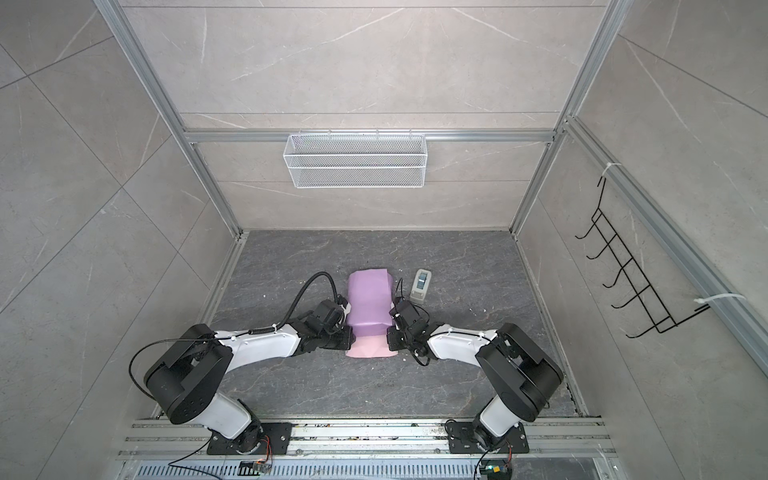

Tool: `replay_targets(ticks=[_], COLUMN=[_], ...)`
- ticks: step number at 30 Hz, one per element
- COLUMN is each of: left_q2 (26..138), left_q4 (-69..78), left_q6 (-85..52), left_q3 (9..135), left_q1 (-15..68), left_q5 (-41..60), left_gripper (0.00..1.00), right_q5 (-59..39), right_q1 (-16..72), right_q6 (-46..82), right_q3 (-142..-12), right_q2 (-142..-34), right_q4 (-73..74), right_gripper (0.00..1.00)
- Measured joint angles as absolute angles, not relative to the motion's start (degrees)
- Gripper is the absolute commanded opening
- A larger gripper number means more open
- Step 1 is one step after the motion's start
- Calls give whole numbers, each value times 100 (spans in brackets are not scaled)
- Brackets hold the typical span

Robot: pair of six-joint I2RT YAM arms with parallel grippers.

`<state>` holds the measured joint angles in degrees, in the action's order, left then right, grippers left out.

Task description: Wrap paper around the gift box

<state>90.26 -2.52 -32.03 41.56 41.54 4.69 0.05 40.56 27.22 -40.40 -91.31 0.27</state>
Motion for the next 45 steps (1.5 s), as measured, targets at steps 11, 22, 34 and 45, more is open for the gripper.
replay_targets(ticks=[11,22,34,45], left_q2=[9072,9131,9144,9144], left_q4=[-384,-545,-626,-648], left_q6=[-3533,-3605,-3605,-3605], left_q3=[4261,4394,4436,4447], left_q1=[4298,4353,4375,4379], left_q5=[213,141,89,19], left_gripper=[3,1,0,0], right_q5=[-152,-193,-165,-108], right_q1=[4056,4053,4056,4056], right_q6=[2906,2899,2893,2891], right_q3=[-4032,-3903,-4185,-4298], right_q2=[-9067,-8497,-8954,-9065], right_q4=[1,-303,-318,-325], right_gripper=[48,40,11,13])
